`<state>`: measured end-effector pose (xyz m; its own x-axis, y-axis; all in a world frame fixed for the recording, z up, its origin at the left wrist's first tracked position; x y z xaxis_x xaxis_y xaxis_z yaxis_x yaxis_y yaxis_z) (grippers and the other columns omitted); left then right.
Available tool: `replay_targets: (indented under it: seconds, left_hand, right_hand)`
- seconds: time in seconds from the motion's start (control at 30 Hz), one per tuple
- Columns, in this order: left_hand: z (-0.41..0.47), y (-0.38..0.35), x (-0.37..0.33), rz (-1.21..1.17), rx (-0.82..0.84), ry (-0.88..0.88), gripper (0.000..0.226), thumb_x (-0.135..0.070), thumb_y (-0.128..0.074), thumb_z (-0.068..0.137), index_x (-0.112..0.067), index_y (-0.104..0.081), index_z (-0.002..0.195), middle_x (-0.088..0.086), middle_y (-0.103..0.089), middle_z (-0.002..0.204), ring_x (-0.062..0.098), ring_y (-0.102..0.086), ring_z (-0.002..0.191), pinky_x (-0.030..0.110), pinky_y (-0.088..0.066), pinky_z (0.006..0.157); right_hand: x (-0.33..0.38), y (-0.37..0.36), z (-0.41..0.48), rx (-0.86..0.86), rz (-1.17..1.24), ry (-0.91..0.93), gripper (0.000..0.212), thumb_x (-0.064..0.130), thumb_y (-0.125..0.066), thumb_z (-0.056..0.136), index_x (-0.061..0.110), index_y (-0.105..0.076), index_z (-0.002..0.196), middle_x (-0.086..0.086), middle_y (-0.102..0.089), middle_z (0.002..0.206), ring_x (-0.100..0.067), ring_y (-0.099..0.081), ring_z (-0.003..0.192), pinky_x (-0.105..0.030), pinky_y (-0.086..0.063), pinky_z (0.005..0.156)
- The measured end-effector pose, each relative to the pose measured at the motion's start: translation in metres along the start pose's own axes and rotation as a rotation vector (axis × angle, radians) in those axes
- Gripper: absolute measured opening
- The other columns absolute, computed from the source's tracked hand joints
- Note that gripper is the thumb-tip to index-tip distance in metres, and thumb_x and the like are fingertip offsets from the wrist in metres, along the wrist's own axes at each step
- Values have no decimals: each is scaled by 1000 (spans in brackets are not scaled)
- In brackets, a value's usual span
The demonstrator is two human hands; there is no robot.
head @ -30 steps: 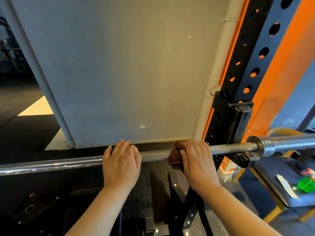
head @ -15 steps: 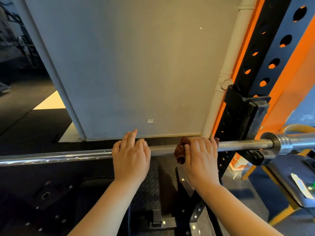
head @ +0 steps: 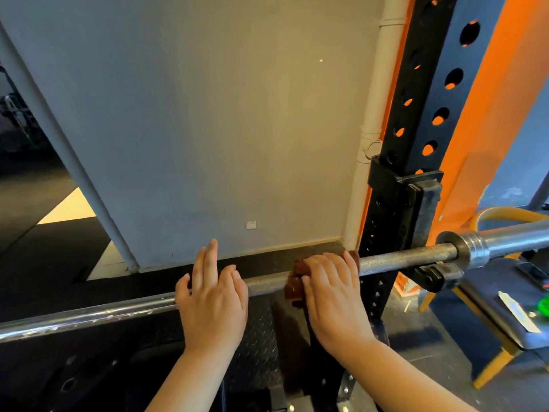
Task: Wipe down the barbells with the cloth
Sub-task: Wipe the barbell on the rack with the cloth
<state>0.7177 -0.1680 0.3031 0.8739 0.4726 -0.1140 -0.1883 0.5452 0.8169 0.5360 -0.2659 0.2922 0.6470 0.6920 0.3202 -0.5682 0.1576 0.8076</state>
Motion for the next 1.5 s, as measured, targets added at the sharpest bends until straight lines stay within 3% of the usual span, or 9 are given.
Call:
replay_targets:
  seconds: [0.13,0.33,0.5,0.7,0.8,0.97,1.13,1.33,1.5]
  left_hand:
    - [-1,-1,1,27,-12,-11,53,-35,-26,103,-15,-73,90,17,-31,163,36,-28,151,60,-40,105]
    - [3,-3,0,33,29,-4,55,-36,-24,102,-17,-75,90,16,-37,160,36,-32,149,59,-42,102]
    - [1,-4,1,15,60,-9,56,-37,-25,102,-17,-77,96,10,-50,153,26,-45,143,58,-42,103]
    - [2,-2,-1,2,31,-1,54,-34,-29,102,-13,-79,101,8,-62,139,24,-56,131,56,-42,101]
    - [2,-3,-1,5,34,-1,51,-33,-31,102,-13,-79,101,6,-64,137,22,-58,129,54,-42,102]
    - [1,-2,0,11,22,-16,51,-33,-31,103,-15,-78,101,4,-66,133,20,-60,124,50,-41,102]
    - [1,-1,1,-1,-7,-1,49,-32,-31,104,-16,-78,100,3,-68,130,20,-63,119,50,-42,101]
    - [2,4,0,-15,-32,-4,53,-34,-28,104,-16,-78,100,3,-69,128,20,-63,117,47,-39,99]
    - [1,0,1,2,-14,-6,54,-34,-27,105,-15,-77,102,3,-68,129,21,-63,117,46,-38,98]
  right_hand:
    - [-19,10,3,45,-38,134,34,38,-32,108,27,-56,130,11,-58,129,-14,-48,129,-36,-13,125]
    - [-28,13,-1,-47,40,-100,38,39,-28,106,26,-59,125,10,-56,127,-18,-44,132,-46,-10,126]
    - [-25,15,7,75,-27,90,36,40,-29,107,30,-57,128,14,-59,125,-10,-48,125,-43,-21,124]
    - [-71,42,5,-131,29,-187,28,35,-33,107,26,-58,115,9,-58,112,-18,-51,116,-36,-9,125]
    - [-38,26,2,-52,16,-77,25,35,-38,107,29,-60,120,12,-58,120,-14,-46,125,-42,-11,126]
    - [-56,34,8,8,-24,42,31,38,-34,108,28,-60,120,12,-60,115,-10,-50,118,-29,-7,124]
    - [-63,37,0,-138,36,-134,32,35,-32,107,21,-59,115,4,-58,113,-25,-51,118,-54,-26,118]
    - [-48,29,6,4,-35,88,35,37,-32,107,24,-58,126,6,-61,122,-18,-50,124,-47,-17,125]
    - [-90,50,0,-184,10,-173,28,28,-34,106,16,-56,117,-2,-57,110,-30,-49,113,-50,-15,123]
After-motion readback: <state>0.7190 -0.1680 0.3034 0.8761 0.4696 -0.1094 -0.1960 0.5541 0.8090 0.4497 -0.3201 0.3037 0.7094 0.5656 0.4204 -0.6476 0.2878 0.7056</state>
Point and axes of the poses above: each hand's wrist, its own z-axis towards the middle knuckle, its own y-axis out of the back of the hand, x = y × z, the point moved 9 cm from there along z, towards the middle knuckle
